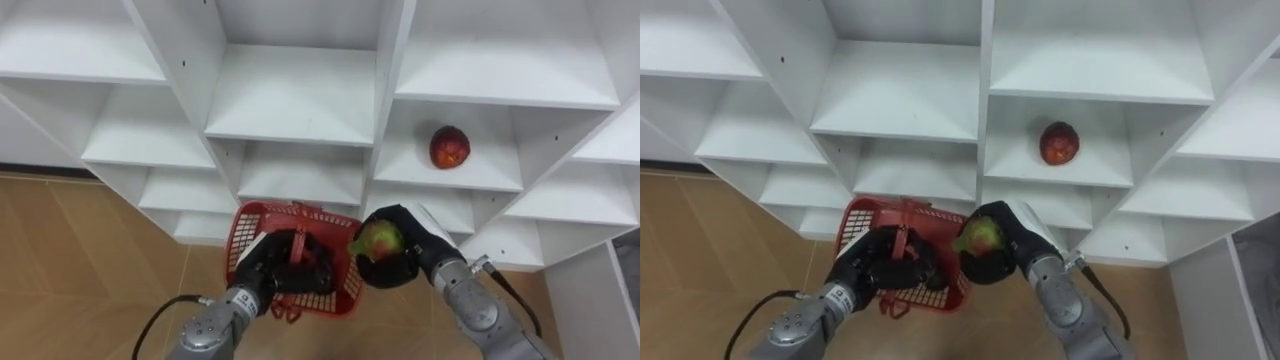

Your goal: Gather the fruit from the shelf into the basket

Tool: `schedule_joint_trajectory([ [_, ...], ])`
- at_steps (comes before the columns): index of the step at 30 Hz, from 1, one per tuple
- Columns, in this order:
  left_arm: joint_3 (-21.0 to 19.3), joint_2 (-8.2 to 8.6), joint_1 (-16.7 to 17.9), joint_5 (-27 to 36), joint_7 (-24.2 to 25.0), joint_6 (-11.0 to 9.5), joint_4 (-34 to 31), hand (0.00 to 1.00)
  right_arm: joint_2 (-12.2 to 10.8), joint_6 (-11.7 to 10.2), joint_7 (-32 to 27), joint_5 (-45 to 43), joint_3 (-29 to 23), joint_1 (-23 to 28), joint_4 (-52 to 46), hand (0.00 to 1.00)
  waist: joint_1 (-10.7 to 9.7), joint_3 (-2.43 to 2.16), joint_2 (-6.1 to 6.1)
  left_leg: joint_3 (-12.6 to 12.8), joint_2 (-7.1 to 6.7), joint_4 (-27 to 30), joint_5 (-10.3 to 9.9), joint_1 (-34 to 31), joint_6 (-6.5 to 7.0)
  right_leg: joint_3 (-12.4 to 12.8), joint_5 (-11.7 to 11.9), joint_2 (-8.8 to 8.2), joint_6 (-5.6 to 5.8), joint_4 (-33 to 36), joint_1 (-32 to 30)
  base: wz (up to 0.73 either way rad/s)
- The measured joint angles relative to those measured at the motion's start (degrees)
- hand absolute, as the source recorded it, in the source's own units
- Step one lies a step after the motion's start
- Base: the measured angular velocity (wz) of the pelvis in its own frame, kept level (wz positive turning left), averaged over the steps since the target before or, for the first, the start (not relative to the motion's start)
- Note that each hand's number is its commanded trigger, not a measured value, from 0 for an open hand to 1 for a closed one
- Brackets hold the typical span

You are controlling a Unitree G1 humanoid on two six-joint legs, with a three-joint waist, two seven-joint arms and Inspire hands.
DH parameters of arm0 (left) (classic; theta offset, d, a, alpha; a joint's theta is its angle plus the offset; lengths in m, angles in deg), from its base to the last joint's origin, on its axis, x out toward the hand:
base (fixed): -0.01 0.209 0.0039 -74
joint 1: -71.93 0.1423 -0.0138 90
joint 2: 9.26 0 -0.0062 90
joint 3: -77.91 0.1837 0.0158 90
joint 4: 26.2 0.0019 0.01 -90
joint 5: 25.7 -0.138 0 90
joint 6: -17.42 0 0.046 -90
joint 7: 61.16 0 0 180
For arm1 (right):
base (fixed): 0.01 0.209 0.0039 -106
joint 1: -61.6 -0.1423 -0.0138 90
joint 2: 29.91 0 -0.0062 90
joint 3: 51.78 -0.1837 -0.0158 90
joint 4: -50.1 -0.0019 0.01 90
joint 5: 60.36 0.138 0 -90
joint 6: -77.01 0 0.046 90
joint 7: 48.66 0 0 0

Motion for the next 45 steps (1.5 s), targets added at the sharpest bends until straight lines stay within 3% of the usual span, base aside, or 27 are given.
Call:
schedule_joint_trajectory([
  [20, 4.3, 0.25, -0.1, 0.1, 0.7, 0.1, 0.0, 1.00, -0.1, 0.1, -0.6, 0.0, 1.0, -1.0, 3.7, 1.00, 0.0, 0.03, -0.01, 0.1, 0.08, -0.2, 0.0, 0.3, 0.00, 0.0, 0.0, -0.07, -0.04, 0.0, 0.2, 0.00],
  [37, 4.4, 0.35, -0.5, 0.1, 1.6, 0.1, 0.0, 1.00, -0.4, 0.1, -0.8, 0.0, 2.1, -1.4, 5.8, 1.00, -0.1, 0.22, -0.31, 0.6, 0.08, -0.3, 0.0, 0.0, 0.00, 0.5, 0.0, -0.24, -0.01, 0.0, -0.4, 0.00],
  [45, 4.3, 0.34, -2.4, 0.1, 2.6, 0.1, -0.1, 1.00, -0.4, 0.1, -0.5, 0.0, 2.2, -1.4, 6.0, 1.00, -0.1, 0.21, -0.31, 0.6, 0.08, -0.3, 0.0, -0.1, 0.00, 0.4, 0.0, -0.23, -0.01, -0.1, -0.4, 0.00],
])
